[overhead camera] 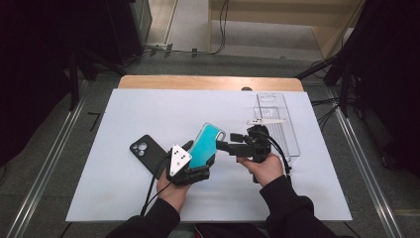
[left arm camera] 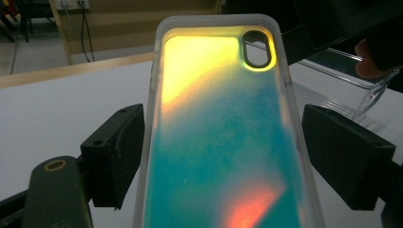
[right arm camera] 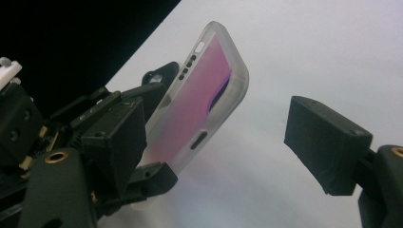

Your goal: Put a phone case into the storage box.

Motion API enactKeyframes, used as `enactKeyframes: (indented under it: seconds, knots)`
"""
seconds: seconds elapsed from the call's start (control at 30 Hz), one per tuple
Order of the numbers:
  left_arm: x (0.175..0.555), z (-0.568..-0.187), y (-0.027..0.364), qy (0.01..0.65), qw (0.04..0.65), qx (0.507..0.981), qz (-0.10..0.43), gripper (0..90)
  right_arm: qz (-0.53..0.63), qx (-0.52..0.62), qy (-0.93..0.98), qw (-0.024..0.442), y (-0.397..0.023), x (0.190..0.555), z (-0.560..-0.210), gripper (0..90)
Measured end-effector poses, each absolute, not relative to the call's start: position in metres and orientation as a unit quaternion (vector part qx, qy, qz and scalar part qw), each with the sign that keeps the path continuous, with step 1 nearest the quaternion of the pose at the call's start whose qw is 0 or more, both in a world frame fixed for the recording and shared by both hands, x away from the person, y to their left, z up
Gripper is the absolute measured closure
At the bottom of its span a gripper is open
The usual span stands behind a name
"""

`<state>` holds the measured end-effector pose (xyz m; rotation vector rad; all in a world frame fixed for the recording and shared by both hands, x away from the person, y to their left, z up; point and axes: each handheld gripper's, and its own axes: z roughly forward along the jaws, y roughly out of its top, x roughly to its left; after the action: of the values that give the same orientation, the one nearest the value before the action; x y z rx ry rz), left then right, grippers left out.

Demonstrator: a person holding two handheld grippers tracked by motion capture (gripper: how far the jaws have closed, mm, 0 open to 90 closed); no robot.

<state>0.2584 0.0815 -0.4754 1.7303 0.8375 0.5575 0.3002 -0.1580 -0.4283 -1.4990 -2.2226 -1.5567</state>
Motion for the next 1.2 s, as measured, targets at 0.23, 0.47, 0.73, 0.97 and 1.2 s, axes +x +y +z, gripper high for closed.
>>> enactKeyframes:
  seconds: [0.23,0.47,0.73,0.97,1.2]
  knots:
    - [0.257,-0.475,0.08,0.356,0.542,0.724,0.235,17.1,-0.494,-0.501,-0.709,0.049,-0.153,0.309,-0.432,31.3]
    - [0.256,-0.473,0.079,0.362,0.542,0.726,0.219,17.1,-0.491,-0.516,-0.699,0.064,-0.151,0.314,-0.432,53.0]
    - [0.254,-0.472,0.078,0.361,0.546,0.725,0.215,17.1,-0.501,-0.521,-0.685,0.089,-0.151,0.317,-0.431,71.5]
    - [0.254,-0.473,0.078,0.358,0.548,0.724,0.215,17.1,-0.508,-0.522,-0.677,0.108,-0.152,0.315,-0.429,75.5]
    - [0.256,-0.473,0.079,0.352,0.557,0.724,0.206,16.7,-0.516,-0.514,-0.676,0.11,-0.151,0.312,-0.423,77.0]
